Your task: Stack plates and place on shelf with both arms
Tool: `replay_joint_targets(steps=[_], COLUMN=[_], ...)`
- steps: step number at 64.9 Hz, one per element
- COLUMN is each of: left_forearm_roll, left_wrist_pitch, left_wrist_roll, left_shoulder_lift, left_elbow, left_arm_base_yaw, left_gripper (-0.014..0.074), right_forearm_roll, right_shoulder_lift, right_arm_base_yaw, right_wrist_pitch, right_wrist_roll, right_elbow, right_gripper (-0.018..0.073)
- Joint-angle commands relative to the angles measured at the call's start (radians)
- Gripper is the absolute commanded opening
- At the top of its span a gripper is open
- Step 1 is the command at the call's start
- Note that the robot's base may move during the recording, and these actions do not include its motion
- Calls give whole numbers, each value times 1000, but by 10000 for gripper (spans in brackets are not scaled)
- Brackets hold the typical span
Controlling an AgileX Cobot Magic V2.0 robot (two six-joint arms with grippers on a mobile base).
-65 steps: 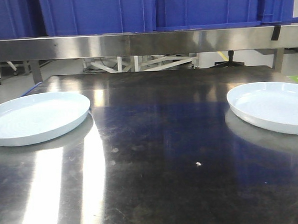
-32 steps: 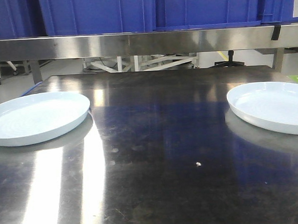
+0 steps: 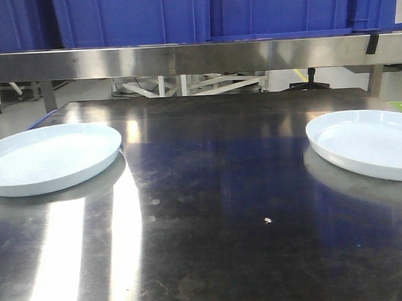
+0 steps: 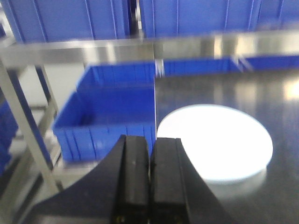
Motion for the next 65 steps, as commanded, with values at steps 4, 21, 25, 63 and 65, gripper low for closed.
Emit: replay_joint_targets(steps=[4,21,25,63,65], left_forearm_roll=[-58,-120,-120,-111,-111], left_wrist_pitch=[-29,69,82,322,333], left_wrist_roll=[-12,-12,-12,-12,-10], left_shoulder_lift=[125,459,534,1223,1246], left_elbow=[-84,-190,-226,-732,-757], left_arm_base_yaw=[-1,-1,-1,4,9], left_gripper=[82,82,82,86,94], right_forearm_roll=[-11,-11,-11,-11,-11], right_shoulder_lift=[-19,-19,-19,-19,-19], right_arm_base_yaw=[-4,-4,-4,-4,-4], right_wrist_pitch=[-83,-83,-83,-83,-83], right_wrist_roll=[-11,-11,-11,-11,-11], right_elbow=[0,0,0,0,0], right_gripper=[47,47,47,47,47])
